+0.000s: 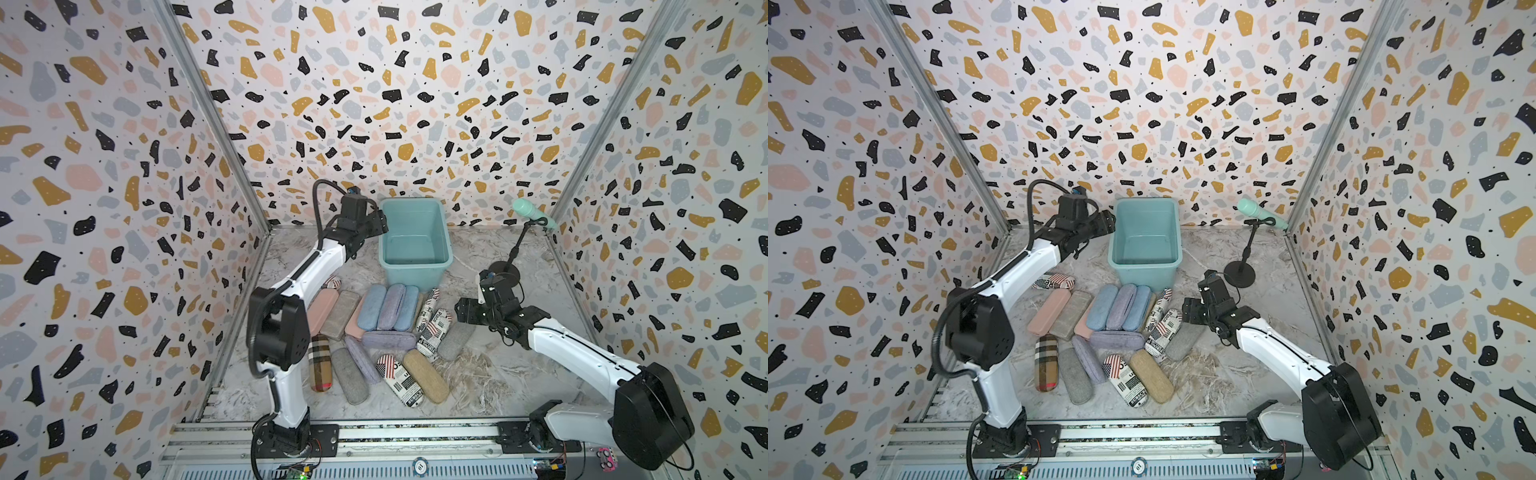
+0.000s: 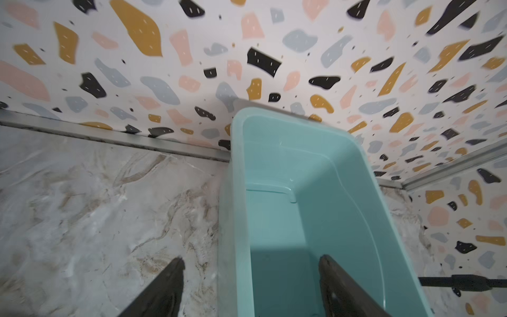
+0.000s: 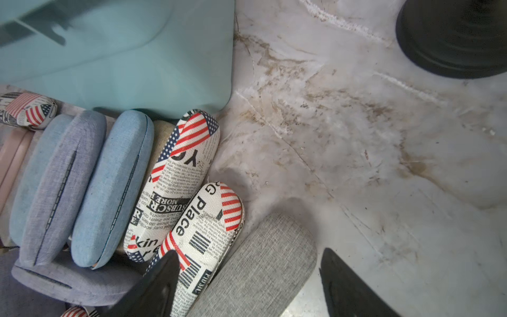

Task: Put the glasses cases into the storage boxes
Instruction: Pick up the storage box at the center of the board.

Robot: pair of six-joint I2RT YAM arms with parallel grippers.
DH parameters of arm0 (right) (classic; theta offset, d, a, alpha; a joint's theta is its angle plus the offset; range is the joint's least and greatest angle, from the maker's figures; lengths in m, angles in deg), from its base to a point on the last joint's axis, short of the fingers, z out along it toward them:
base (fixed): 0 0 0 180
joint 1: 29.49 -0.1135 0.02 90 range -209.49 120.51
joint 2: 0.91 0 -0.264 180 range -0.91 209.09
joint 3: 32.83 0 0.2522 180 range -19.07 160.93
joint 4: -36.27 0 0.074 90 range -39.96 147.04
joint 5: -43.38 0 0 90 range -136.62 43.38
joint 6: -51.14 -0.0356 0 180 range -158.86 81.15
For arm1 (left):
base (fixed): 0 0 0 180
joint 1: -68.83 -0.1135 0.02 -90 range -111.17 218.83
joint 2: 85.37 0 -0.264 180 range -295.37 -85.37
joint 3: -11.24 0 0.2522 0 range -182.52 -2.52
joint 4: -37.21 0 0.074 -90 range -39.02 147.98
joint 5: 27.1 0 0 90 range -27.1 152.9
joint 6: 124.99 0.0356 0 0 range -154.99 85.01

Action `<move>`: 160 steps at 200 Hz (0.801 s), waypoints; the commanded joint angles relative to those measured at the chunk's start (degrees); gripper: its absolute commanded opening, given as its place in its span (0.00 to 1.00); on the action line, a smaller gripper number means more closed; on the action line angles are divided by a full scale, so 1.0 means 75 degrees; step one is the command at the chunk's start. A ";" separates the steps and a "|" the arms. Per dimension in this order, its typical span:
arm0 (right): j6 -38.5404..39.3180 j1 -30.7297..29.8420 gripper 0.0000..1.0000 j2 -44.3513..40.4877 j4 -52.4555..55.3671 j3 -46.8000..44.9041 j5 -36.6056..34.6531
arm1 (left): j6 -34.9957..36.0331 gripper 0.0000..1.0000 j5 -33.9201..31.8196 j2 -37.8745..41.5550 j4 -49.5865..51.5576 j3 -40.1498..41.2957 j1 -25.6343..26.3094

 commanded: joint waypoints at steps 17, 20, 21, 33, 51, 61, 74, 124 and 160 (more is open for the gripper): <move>0.0459 0.0129 0.82 -0.0383 0.0347 0.0254 -0.0329 | 0.0368 0.71 0.0162 -0.0918 0.1379 -0.1087 0.0102; 0.0482 0.0156 0.82 -0.0400 0.0323 0.0244 -0.0291 | 0.0372 0.70 0.0211 -0.0952 0.1349 -0.1087 0.0107; 0.0482 0.0156 0.82 -0.0400 0.0323 0.0244 -0.0291 | 0.0371 0.69 0.0221 -0.0959 0.1337 -0.1087 0.0114; 0.0541 0.0234 0.81 -0.0410 0.0248 0.0238 -0.0204 | 0.0375 0.63 0.0250 -0.1088 0.1308 -0.1158 0.0146; 0.0602 0.0297 0.79 -0.0390 0.0115 0.0215 -0.0085 | 0.0414 0.48 0.0551 -0.1300 0.1290 -0.1318 0.0151; 0.0632 0.0309 0.79 -0.0397 0.0055 0.0213 -0.0074 | 0.0361 0.35 0.0718 -0.1340 0.1226 -0.1328 0.0144; 0.0650 0.0316 0.79 -0.0415 -0.0012 0.0215 -0.0090 | 0.0239 0.24 0.0864 -0.1290 0.1057 -0.1269 0.0145; 0.0794 0.0374 0.78 -0.0626 -0.0278 0.0116 -0.0264 | -0.0134 0.00 0.0424 -0.0631 0.0245 -0.1027 0.0148; 0.0887 0.0497 0.78 -0.0678 -0.0584 0.0097 -0.0210 | -0.0205 0.00 -0.0118 -0.0110 -0.0004 -0.1271 0.0063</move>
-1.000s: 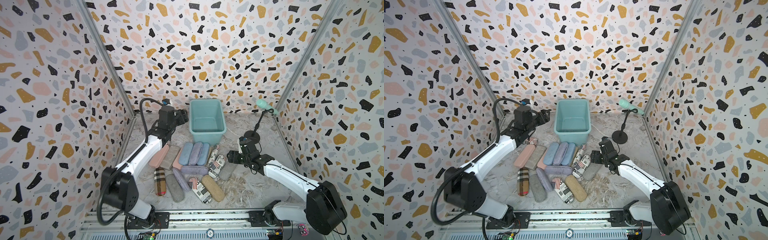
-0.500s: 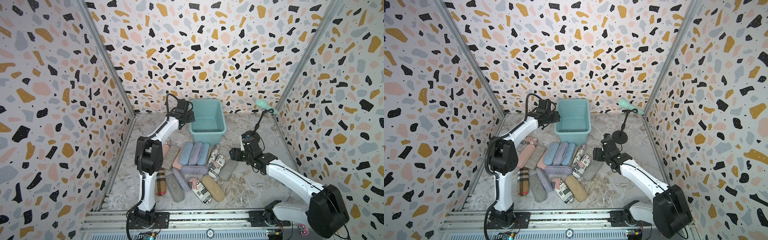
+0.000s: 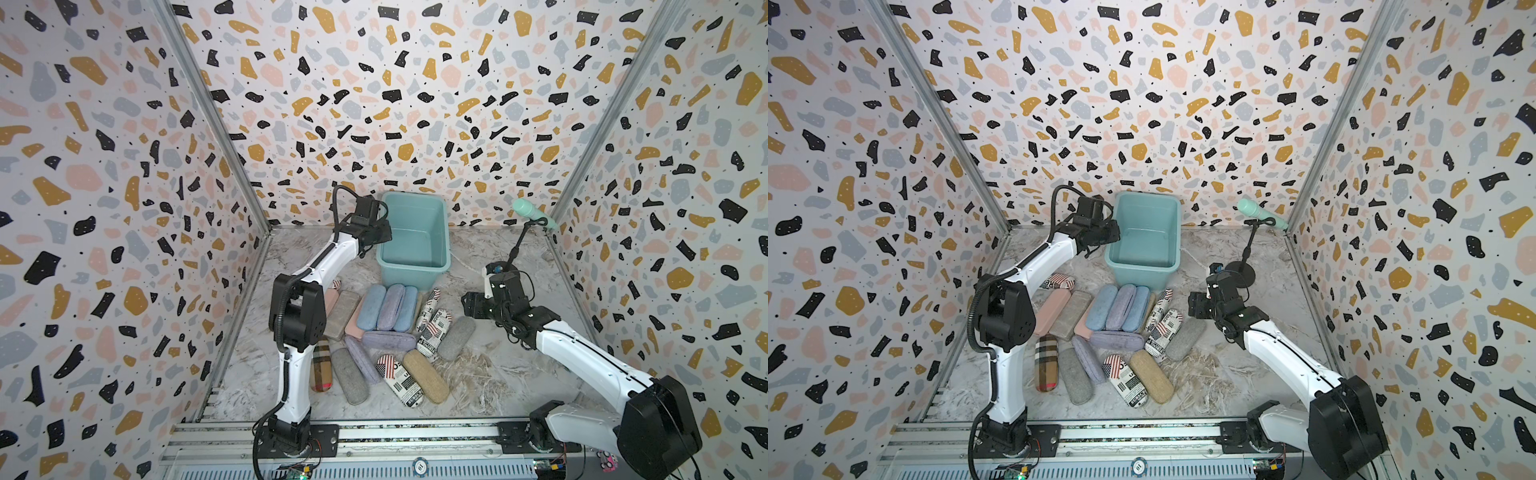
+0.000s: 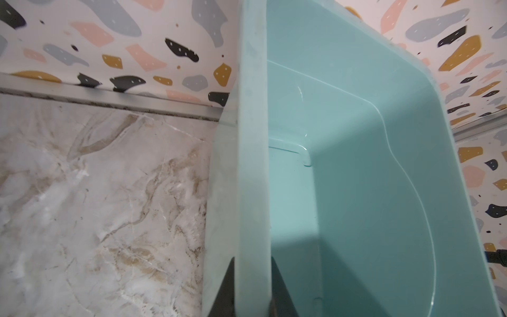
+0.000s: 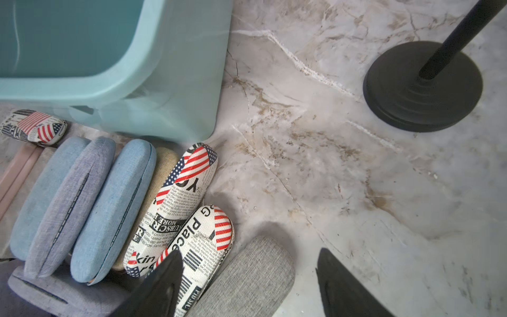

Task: Put the glasses cases into the storage boxes
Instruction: Pick up the storage box at the center of the board.

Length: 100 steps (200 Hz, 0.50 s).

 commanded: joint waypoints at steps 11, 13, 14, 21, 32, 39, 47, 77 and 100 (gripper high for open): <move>0.0199 0.0135 0.78 -0.0213 -0.0366 0.0088 -0.0018 | -0.0098 0.00 -0.0666 0.1062 -0.0857 -0.0381 -0.0127; 0.0209 0.0144 0.78 -0.0214 -0.0380 0.0099 -0.0008 | -0.0088 0.00 -0.0743 0.1109 -0.0819 -0.0414 -0.0142; 0.0210 0.0152 0.78 -0.0214 -0.0386 0.0103 -0.0005 | -0.0081 0.00 -0.0782 0.1120 -0.0791 -0.0424 -0.0147; 0.0222 0.0186 0.78 -0.0237 -0.0399 0.0123 0.0056 | -0.0035 0.00 -0.1044 0.1324 -0.0622 -0.0497 -0.0191; 0.0228 0.0276 0.78 -0.0288 -0.0470 0.0107 0.0164 | -0.0021 0.00 -0.1391 0.1723 -0.0421 -0.0456 -0.0283; 0.0243 0.0311 0.78 -0.0320 -0.0507 0.0095 0.0228 | -0.0081 0.00 -0.1651 0.2023 -0.0312 -0.0281 -0.0388; 0.0247 0.0346 0.78 -0.0371 -0.0554 0.0074 0.0294 | -0.0163 0.00 -0.1797 0.2449 -0.0260 0.0035 -0.0523; 0.0259 0.0437 0.77 -0.0517 -0.0645 0.0003 0.0485 | -0.0222 0.00 -0.3041 0.4487 0.0285 0.1670 -0.1174; 0.0248 0.0500 0.77 -0.0620 -0.0799 -0.0124 0.0707 | -0.0036 0.00 -0.4186 0.5876 0.1520 0.2466 -0.1733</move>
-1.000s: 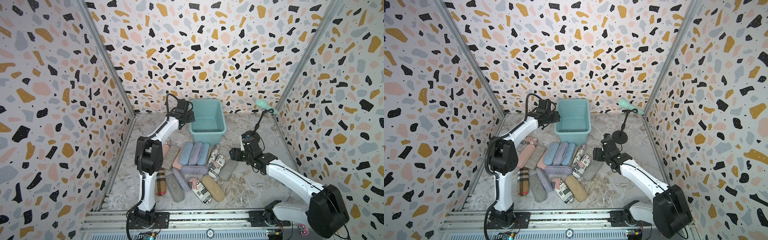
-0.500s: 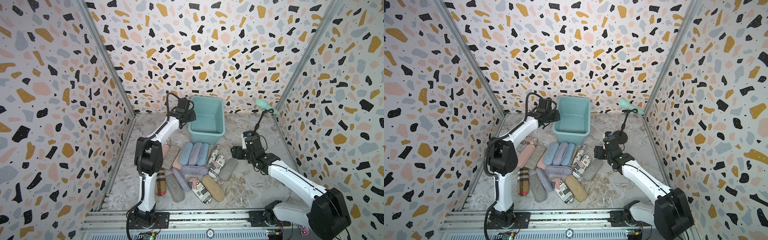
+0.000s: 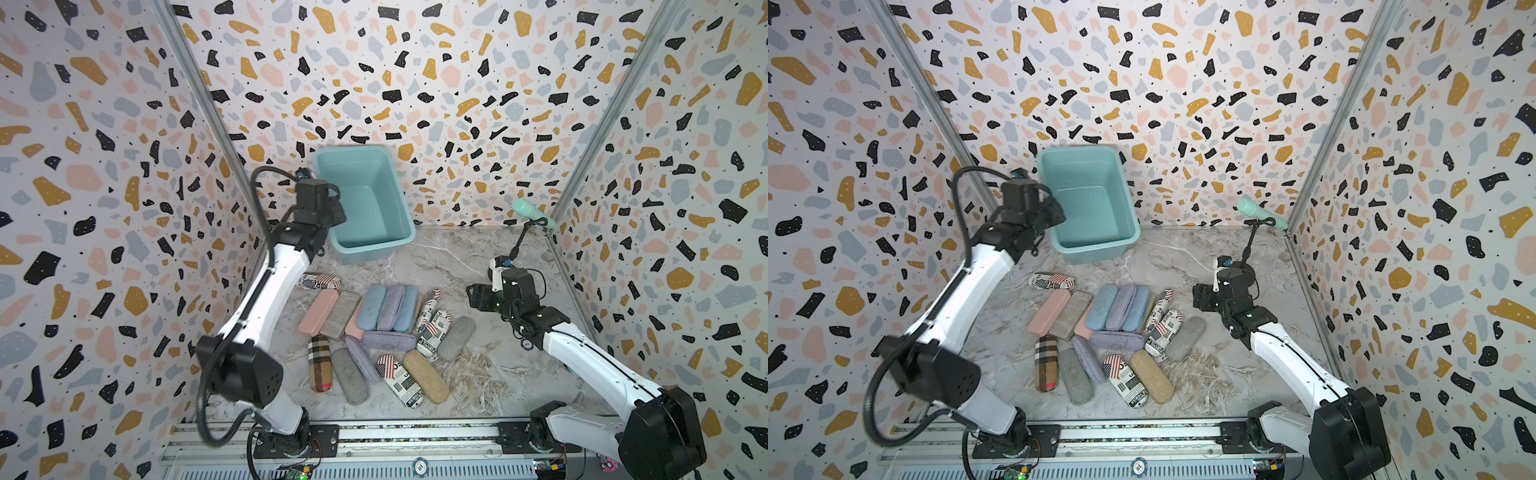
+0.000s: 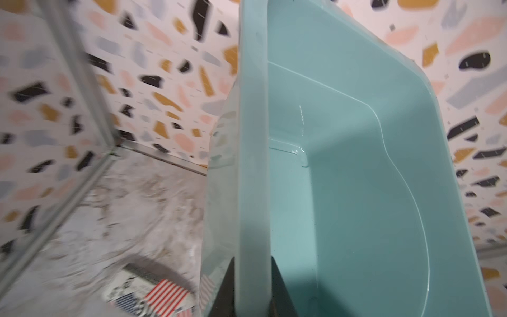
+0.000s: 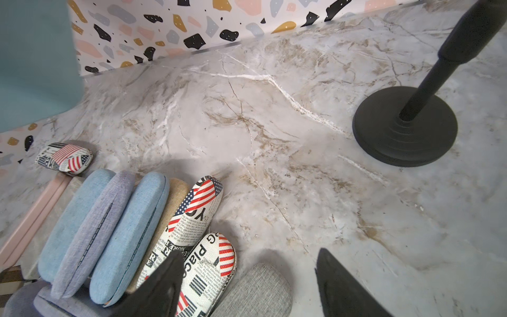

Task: Put the glasses cases into the storage boxes
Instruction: Pick up the storage box at the center of the board, then place the storage box at the corner of the board.

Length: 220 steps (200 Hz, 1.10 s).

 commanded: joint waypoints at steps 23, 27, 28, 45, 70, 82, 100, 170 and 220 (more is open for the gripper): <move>0.0005 0.0158 0.76 -0.0236 -0.0378 -0.0169 0.0648 | 0.0179 0.00 -0.2438 0.2697 0.1477 0.1575 -0.0990; -0.0008 0.0181 0.76 -0.0225 -0.0424 -0.0194 0.0749 | 0.0244 0.00 -0.2648 0.2873 0.1640 0.1674 -0.0990; -0.0008 0.0181 0.76 -0.0225 -0.0424 -0.0194 0.0749 | 0.0259 0.00 -0.2688 0.2908 0.1684 0.1684 -0.0990; -0.0073 0.0271 0.75 -0.0157 -0.0527 -0.0196 0.1090 | 0.0291 0.00 -0.3449 0.3435 0.2306 0.1912 -0.0991; -0.0156 0.0385 0.74 -0.0169 -0.0643 -0.0264 0.1541 | 0.0215 0.00 -0.4215 0.3961 0.3217 0.2334 -0.1019; -0.0155 0.0415 0.74 -0.0221 -0.0645 -0.0300 0.1621 | 0.0172 0.00 -0.4397 0.4261 0.3441 0.2747 -0.1048; -0.0197 0.0477 0.73 -0.0301 -0.0695 -0.0368 0.1733 | 0.0096 0.00 -0.4404 0.4610 0.3778 0.3237 -0.1121; -0.0195 0.0536 0.73 -0.0641 -0.0630 -0.0476 0.1858 | -0.0106 0.00 -0.3500 0.5467 0.4092 0.4678 -0.1402; -0.0195 0.0543 0.73 -0.0725 -0.0554 -0.0442 0.1877 | -0.0429 0.00 -0.3051 0.5697 0.4117 0.5120 -0.1529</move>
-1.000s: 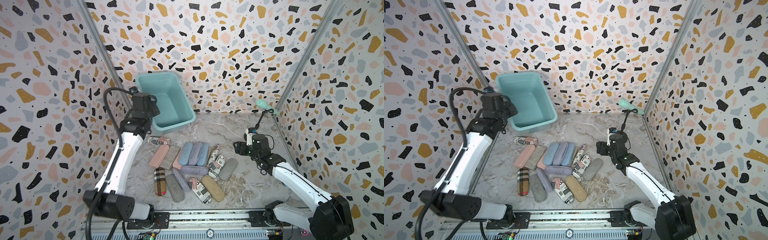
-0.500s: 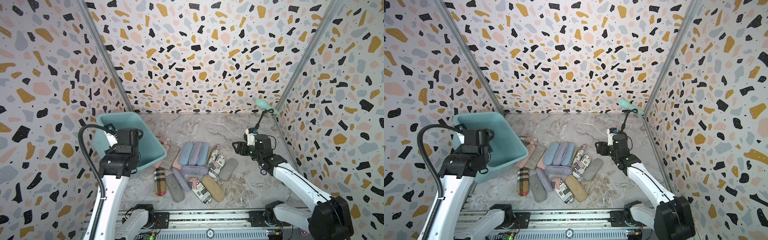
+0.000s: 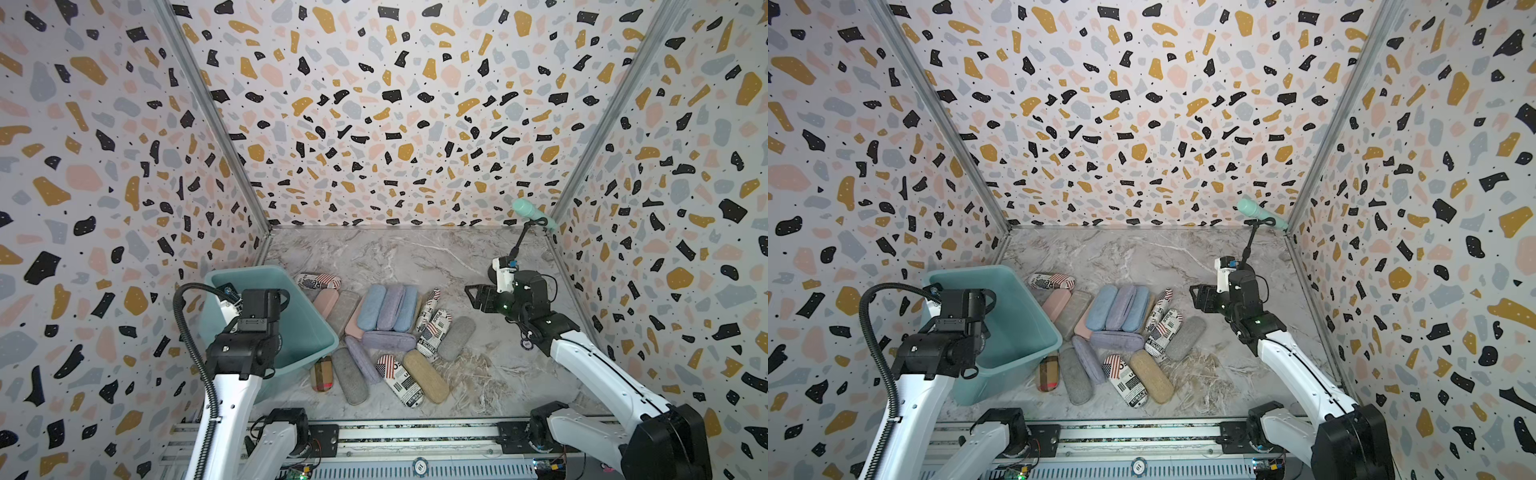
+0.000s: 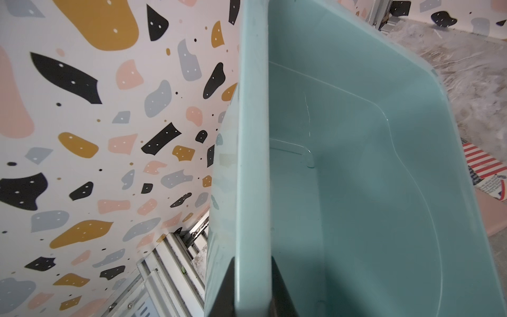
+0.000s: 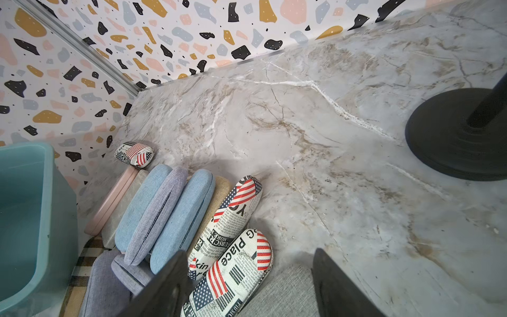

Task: Put the glasses cases into the storage boxes
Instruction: Place the storage box at the corner of the board.

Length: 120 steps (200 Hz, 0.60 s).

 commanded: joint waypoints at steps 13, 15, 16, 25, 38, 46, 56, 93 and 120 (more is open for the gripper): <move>-0.0023 0.0023 0.73 -0.0224 0.0000 -0.0014 0.0034 | -0.0423 0.16 0.0166 0.0160 -0.0275 0.0288 -0.0118; -0.0026 0.0026 0.73 -0.0224 0.0001 -0.0011 0.0035 | -0.0443 0.18 0.0181 0.0160 -0.0272 0.0313 -0.0121; -0.0023 0.0025 0.73 -0.0224 -0.0004 -0.0016 0.0037 | -0.0451 0.19 0.0187 0.0166 -0.0269 0.0329 -0.0127; -0.0024 0.0018 0.73 -0.0220 0.0017 0.0000 0.0037 | -0.0464 0.24 0.0261 0.0209 -0.0289 0.0420 -0.0133; -0.0012 0.0013 0.73 -0.0224 0.0027 0.0002 0.0032 | -0.0461 0.34 0.0173 0.0286 -0.0275 0.0428 -0.0156; -0.0014 0.0021 0.73 -0.0224 0.0059 0.0025 0.0013 | -0.0440 0.42 0.0148 0.0288 -0.0192 0.0312 -0.0168; -0.0014 0.0022 0.73 -0.0233 0.0065 0.0025 0.0019 | -0.0435 0.64 0.0030 0.0280 -0.0071 0.0092 -0.0168; -0.0008 0.0015 0.73 -0.0213 0.0058 0.0015 0.0006 | -0.0277 0.70 0.0093 0.0047 0.0181 -0.0736 -0.0173; -0.0006 0.0014 0.73 -0.0264 0.0073 0.0013 0.0015 | -0.0282 0.71 0.0504 -0.0133 0.0250 -0.1419 -0.0174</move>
